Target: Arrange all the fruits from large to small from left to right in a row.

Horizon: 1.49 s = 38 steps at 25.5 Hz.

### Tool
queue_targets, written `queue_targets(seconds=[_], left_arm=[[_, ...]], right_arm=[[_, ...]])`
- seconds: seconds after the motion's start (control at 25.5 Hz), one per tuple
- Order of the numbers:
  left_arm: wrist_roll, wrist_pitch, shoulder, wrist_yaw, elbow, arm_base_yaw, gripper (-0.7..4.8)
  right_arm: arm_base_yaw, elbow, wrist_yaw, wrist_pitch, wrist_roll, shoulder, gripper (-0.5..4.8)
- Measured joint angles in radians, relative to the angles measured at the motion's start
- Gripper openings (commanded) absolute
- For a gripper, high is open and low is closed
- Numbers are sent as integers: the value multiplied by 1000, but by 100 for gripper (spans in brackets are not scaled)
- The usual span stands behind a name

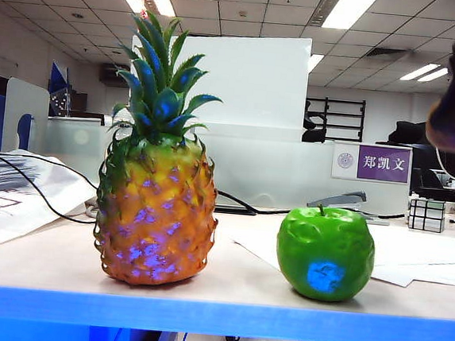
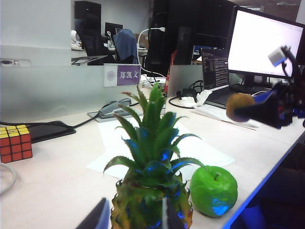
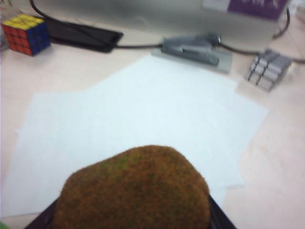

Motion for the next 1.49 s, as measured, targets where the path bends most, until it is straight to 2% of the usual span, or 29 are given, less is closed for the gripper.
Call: queue_targets(seconds=[0.2, 0.63, 1.06, 1.49], left_arm=[[0, 1, 0, -1, 0, 0, 152], [0, 1, 0, -3, 0, 0, 152], [0, 1, 0, -4, 0, 0, 152], [0, 1, 0, -3, 0, 0, 152]], right_arm=[[-1, -48, 61, -6, 40, 48, -6], [0, -69, 51, -3, 71, 173, -6], [0, -162, 25, 5, 111, 177, -6], [0, -175, 2, 21, 118, 177, -6]])
